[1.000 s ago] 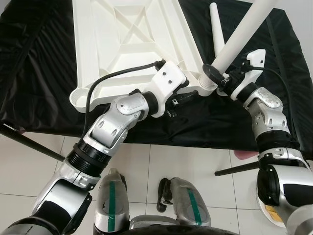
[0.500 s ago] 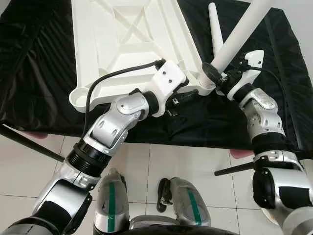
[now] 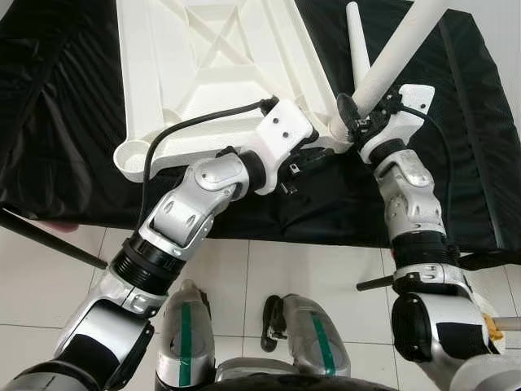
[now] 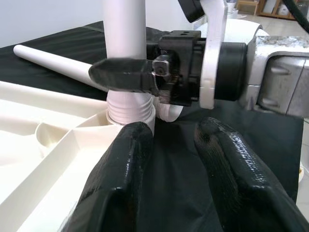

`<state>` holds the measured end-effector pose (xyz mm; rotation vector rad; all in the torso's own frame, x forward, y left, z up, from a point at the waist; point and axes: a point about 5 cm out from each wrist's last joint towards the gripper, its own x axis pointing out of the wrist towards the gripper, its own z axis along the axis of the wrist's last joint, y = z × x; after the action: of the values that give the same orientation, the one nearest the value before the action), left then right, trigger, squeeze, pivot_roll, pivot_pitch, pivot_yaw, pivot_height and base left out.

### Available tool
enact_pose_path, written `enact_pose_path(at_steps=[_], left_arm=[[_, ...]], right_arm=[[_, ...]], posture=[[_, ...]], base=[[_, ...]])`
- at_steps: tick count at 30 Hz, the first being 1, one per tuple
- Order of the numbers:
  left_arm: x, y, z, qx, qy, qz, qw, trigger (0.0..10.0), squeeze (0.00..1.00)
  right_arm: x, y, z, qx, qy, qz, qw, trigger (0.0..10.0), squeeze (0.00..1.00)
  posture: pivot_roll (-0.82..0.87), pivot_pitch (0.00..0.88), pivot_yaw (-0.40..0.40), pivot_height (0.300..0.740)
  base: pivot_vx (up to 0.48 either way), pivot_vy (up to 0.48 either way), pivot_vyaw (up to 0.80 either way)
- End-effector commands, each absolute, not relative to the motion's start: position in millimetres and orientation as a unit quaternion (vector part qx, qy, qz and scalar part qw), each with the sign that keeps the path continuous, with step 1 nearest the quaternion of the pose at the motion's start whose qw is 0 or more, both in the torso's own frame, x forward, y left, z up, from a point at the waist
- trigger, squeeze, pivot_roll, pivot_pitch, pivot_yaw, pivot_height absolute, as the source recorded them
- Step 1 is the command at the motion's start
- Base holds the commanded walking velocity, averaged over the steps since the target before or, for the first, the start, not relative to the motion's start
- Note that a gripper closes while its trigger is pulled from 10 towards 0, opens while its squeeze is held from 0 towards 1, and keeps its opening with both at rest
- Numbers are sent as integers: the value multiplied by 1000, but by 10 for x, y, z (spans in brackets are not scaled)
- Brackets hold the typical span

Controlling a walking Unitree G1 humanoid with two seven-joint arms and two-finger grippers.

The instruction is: Building children table

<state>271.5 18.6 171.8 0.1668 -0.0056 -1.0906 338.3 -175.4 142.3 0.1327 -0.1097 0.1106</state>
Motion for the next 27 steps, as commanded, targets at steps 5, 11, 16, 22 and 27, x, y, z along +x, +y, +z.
enact_pose_path(at_steps=[5,11,16,22,27], left_arm=[[2673,157,1698,79,5,-548,832,10000,0],[2679,155,1704,80,4,-547,833,10000,0],[2684,151,1708,79,3,-547,834,10000,0],[2678,146,1705,79,3,-547,834,10000,0],[2675,144,1703,78,3,-547,834,10000,0]], right_arm=[[3350,-1856,1476,105,-67,-53,991,10000,0],[3310,-1702,1435,93,-59,-99,989,10000,0],[3299,-1535,1419,102,-51,-102,988,10000,0],[3305,-1592,1437,92,-53,-107,989,10000,0],[3293,-1622,1448,93,-57,-110,988,10000,1000]], posture=[[23,27,-59,740],[25,25,-60,740],[30,19,-66,740],[31,14,-71,740],[30,10,-71,740]], base=[[0,0,0],[0,0,0],[0,0,0],[0,0,0],[0,0,0]])
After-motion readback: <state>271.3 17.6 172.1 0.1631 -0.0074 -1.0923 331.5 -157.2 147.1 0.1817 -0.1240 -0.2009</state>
